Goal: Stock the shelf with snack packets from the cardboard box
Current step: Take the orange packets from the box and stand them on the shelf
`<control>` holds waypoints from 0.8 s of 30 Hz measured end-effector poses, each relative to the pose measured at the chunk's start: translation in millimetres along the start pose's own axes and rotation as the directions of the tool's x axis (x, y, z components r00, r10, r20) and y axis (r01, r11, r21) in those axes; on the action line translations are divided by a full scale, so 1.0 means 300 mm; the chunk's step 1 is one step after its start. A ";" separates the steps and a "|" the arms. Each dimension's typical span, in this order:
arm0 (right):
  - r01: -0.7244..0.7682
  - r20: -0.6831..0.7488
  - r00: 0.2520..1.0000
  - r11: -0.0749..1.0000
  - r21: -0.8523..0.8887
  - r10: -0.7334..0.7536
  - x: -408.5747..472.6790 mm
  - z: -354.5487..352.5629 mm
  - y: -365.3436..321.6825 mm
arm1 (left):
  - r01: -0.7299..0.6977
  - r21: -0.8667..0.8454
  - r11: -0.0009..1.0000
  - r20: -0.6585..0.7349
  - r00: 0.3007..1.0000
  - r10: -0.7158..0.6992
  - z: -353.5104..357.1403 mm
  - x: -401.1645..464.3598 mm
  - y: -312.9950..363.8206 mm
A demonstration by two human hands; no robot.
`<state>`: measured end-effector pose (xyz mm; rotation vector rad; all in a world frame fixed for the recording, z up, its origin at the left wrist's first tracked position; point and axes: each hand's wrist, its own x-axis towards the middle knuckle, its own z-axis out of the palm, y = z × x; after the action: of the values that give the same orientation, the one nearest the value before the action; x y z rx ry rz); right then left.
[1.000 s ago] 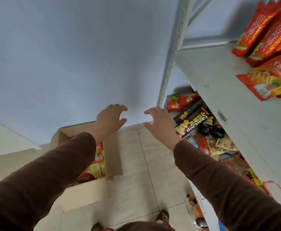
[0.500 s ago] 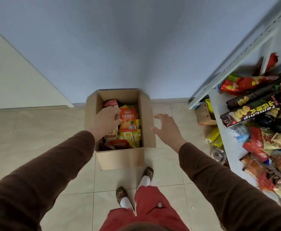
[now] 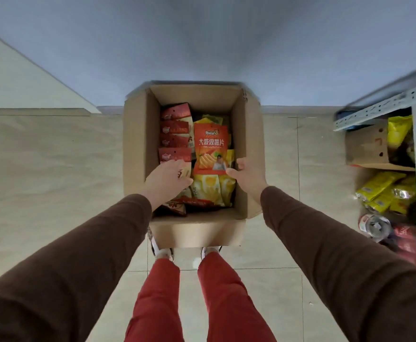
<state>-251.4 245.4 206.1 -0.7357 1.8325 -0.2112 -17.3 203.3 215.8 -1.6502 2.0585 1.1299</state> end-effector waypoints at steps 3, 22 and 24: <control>-0.070 -0.005 0.998 0.998 0.003 0.070 0.213 0.101 0.048 | -0.026 -0.071 0.997 0.134 0.990 0.036 0.134 0.119 -0.115; -0.242 -0.178 0.954 0.970 0.014 0.240 0.950 0.394 0.255 | -0.061 0.071 0.996 0.114 0.992 0.052 0.481 0.658 -0.438; -0.258 -0.172 0.951 0.966 0.011 0.256 0.995 0.395 0.263 | -0.042 0.082 0.996 -0.014 0.999 0.044 0.405 0.732 -0.427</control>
<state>-237.9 159.3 -113.1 -0.4909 2.0755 -0.0956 0.2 128.9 -55.4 -1.5890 2.1302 1.0345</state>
